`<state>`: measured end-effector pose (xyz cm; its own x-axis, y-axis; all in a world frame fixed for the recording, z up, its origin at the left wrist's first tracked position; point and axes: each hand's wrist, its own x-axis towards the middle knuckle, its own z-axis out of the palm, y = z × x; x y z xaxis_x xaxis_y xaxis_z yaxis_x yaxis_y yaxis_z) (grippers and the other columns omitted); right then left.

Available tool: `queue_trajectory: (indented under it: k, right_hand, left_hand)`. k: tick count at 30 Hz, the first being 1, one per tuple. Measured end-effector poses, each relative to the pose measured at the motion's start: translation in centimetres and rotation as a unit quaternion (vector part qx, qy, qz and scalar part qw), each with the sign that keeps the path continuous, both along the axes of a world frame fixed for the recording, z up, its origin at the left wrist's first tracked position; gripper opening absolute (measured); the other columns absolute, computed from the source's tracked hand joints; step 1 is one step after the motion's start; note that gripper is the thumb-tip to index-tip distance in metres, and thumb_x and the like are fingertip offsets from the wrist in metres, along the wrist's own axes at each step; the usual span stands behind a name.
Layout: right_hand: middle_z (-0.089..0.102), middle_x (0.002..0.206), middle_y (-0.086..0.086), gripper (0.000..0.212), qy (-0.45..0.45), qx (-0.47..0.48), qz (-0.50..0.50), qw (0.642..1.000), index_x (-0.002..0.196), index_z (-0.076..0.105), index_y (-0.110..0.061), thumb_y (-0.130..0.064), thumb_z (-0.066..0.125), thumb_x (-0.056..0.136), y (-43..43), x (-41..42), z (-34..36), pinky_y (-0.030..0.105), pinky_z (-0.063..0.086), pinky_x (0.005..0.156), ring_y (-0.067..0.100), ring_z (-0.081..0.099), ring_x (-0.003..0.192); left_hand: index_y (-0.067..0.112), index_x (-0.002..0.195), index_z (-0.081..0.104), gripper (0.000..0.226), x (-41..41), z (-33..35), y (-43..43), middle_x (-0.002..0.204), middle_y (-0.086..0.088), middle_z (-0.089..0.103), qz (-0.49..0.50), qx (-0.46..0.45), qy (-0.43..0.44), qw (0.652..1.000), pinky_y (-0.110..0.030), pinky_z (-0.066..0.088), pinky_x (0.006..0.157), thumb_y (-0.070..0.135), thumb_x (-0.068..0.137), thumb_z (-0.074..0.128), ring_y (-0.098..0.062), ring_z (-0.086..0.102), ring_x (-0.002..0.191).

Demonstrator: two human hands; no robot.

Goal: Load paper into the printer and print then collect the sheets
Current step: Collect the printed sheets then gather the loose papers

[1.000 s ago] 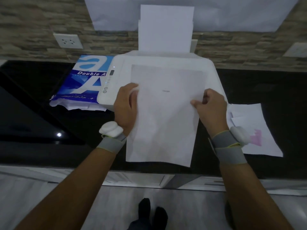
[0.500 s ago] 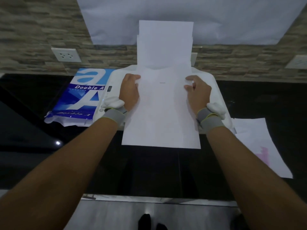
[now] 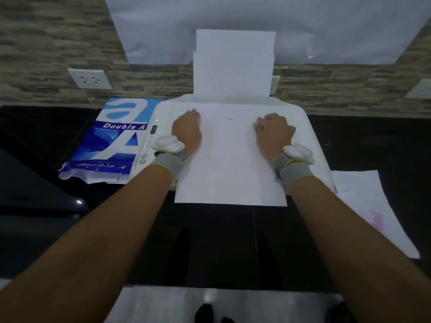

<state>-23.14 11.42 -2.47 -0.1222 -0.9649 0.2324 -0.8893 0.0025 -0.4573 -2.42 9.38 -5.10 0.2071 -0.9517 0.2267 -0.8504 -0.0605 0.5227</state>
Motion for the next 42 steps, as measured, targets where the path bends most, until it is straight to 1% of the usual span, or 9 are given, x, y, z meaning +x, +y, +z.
queue_trajectory:
  k: [4, 11, 17, 20, 22, 24, 27, 35, 42]
  right_hand:
    - [0.034, 0.153, 0.001, 0.046, 0.116, 0.035, 0.046, 0.992, 0.14, 0.04, -0.018, -0.034, 0.028, 0.098, 0.5, -0.7, -0.5, 0.044, 0.023, 0.111, 0.017, 0.028, 0.142]
    - [0.013, 0.16, 0.0, 0.056, 0.127, 0.096, 0.054, 0.986, 0.148, 0.018, -0.023, -0.047, 0.016, 0.097, 3.3, -2.2, -1.3, 0.051, 0.009, 0.117, 0.017, 0.01, 0.147]
    - [0.041, 0.149, 0.012, 0.046, -0.001, -0.032, 0.001, 0.999, 0.136, 0.045, -0.008, -0.032, 0.033, 0.099, 6.6, -5.1, -0.6, 0.04, 0.024, 0.115, 0.027, 0.034, 0.139]
    - [0.067, 0.106, 0.02, 0.034, -0.061, -0.154, -0.048, 0.985, 0.1, 0.066, -0.001, -0.022, 0.04, 0.097, 8.5, -9.2, 0.2, 0.042, 0.044, 0.099, 0.035, 0.059, 0.106]
    - [0.067, 0.092, 0.018, 0.029, -0.087, -0.182, -0.081, 0.976, 0.089, 0.065, -0.003, -0.019, 0.042, 0.096, 9.2, -11.0, 0.5, 0.042, 0.05, 0.085, 0.033, 0.06, 0.092]
    - [0.065, 0.099, 0.016, 0.023, -0.083, -0.188, -0.121, 0.971, 0.096, 0.064, -0.006, -0.019, 0.046, 0.095, 9.6, -13.9, 0.3, 0.033, 0.047, 0.081, 0.03, 0.058, 0.094]
    - [0.06, 0.115, 0.014, 0.023, -0.077, -0.135, -0.156, 0.975, 0.113, 0.059, -0.009, -0.021, 0.049, 0.096, 10.4, -18.7, -1.0, 0.024, 0.039, 0.084, 0.025, 0.054, 0.105]
    - [0.055, 0.126, 0.015, 0.029, -0.105, 0.044, -0.199, 0.973, 0.121, 0.055, -0.008, -0.012, 0.052, 0.092, 13.5, -29.4, -5.7, 0.039, 0.045, 0.094, 0.03, 0.052, 0.115]
    - [0.05, 0.128, 0.021, 0.033, -0.106, 0.143, -0.21, 0.961, 0.122, 0.05, -0.004, -0.01, 0.055, 0.09, 14.6, -31.6, -8.8, 0.041, 0.044, 0.095, 0.035, 0.049, 0.116]
  left_hand:
    - [0.001, 0.144, 0.036, 0.05, 0.3, -0.3, 0.4, 0.156, -0.015, 0.033, -0.059, 0.013, -0.084, 0.995, -0.042, 0.023, 0.118, 0.022, 0.099, 0.034, -0.028, 0.03, 0.145]
    - [0.001, 0.149, 0.024, 0.06, -0.2, 0.0, 0.6, 0.16, -0.016, 0.021, -0.081, 0.067, -0.166, 0.981, -0.047, 0.017, 0.119, 0.035, 0.1, 0.03, -0.029, 0.022, 0.148]
    - [-0.001, 0.145, 0.033, 0.058, -3.8, 2.3, 0.5, 0.158, -0.018, 0.025, -0.034, 0.032, -0.107, 0.993, -0.047, 0.019, 0.119, 0.032, 0.098, 0.036, -0.032, 0.023, 0.147]
    - [0.0, 0.141, 0.041, 0.05, -10.1, 4.5, 2.5, 0.153, -0.021, 0.034, -0.094, -0.043, -0.04, 0.994, -0.043, 0.022, 0.119, 0.026, 0.099, 0.037, -0.034, 0.029, 0.144]
    - [0.001, 0.137, 0.048, 0.044, -13.8, 6.0, 4.6, 0.147, -0.019, 0.044, -0.131, -0.103, 0.011, 0.986, -0.039, 0.028, 0.116, 0.022, 0.099, 0.039, -0.032, 0.038, 0.138]
    - [0.002, 0.134, 0.05, 0.04, -18.5, 7.0, 6.6, 0.142, -0.016, 0.05, -0.154, -0.126, 0.041, 0.979, -0.034, 0.031, 0.112, 0.019, 0.099, 0.04, -0.03, 0.044, 0.132]
    - [0.003, 0.131, 0.052, 0.036, -25.4, 7.0, 9.5, 0.135, -0.015, 0.054, -0.17, -0.128, 0.089, 0.973, -0.03, 0.034, 0.106, 0.016, 0.099, 0.041, -0.027, 0.049, 0.124]
    - [0.003, 0.125, 0.058, 0.034, -38.2, -0.7, 15.6, 0.128, -0.015, 0.059, -0.221, -0.082, 0.145, 0.961, -0.026, 0.038, 0.103, 0.002, 0.093, 0.045, -0.025, 0.054, 0.119]
    - [0.012, 0.135, 0.047, 0.043, -37.4, -7.9, 16.1, 0.15, -0.014, 0.034, 0.024, 0.102, -0.013, 0.994, -0.042, 0.033, 0.103, 0.021, 0.093, 0.051, -0.032, 0.034, 0.135]
